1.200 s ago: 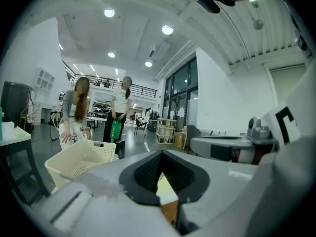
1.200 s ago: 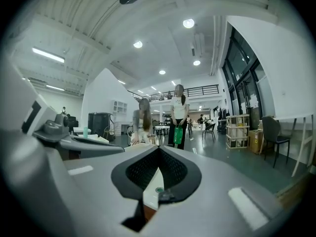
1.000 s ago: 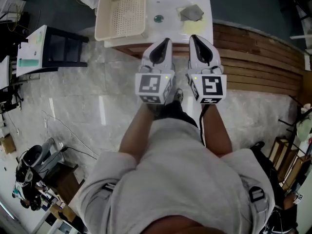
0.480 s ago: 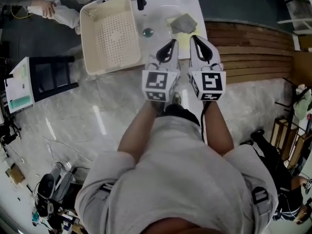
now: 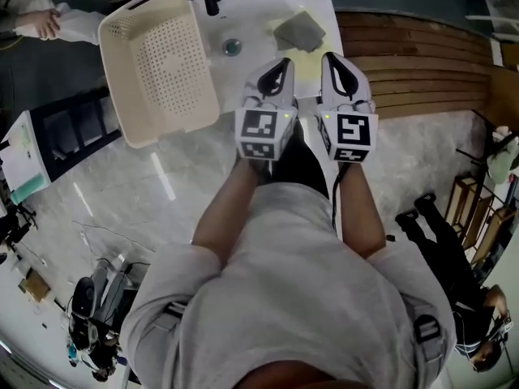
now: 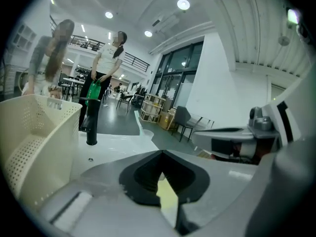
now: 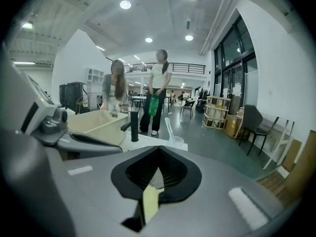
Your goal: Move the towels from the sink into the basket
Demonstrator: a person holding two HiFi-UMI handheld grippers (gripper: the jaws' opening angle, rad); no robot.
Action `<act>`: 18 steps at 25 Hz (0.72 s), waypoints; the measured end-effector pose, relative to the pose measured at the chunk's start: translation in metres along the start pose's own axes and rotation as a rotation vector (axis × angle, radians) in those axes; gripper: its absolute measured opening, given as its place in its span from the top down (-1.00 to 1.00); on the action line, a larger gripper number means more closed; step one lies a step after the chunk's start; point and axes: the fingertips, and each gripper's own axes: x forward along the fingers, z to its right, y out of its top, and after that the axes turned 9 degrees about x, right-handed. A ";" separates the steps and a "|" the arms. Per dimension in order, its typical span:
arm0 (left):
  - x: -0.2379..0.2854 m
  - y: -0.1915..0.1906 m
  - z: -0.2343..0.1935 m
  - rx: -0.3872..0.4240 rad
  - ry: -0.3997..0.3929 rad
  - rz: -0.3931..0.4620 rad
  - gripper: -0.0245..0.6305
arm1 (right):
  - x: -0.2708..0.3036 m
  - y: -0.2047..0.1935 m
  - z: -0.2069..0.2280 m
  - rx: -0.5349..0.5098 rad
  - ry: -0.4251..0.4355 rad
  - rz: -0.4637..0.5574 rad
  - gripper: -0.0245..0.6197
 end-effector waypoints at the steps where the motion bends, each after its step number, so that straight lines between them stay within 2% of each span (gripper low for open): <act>1: 0.006 -0.004 -0.002 -0.003 0.010 -0.013 0.88 | 0.006 -0.006 0.005 0.006 0.004 -0.018 0.91; 8: 0.044 -0.028 -0.008 -0.032 0.048 -0.088 0.88 | 0.041 -0.034 0.038 0.028 0.027 -0.099 0.91; 18: 0.063 -0.044 -0.015 -0.049 0.089 -0.145 0.88 | 0.074 -0.060 0.050 0.026 0.048 -0.186 0.91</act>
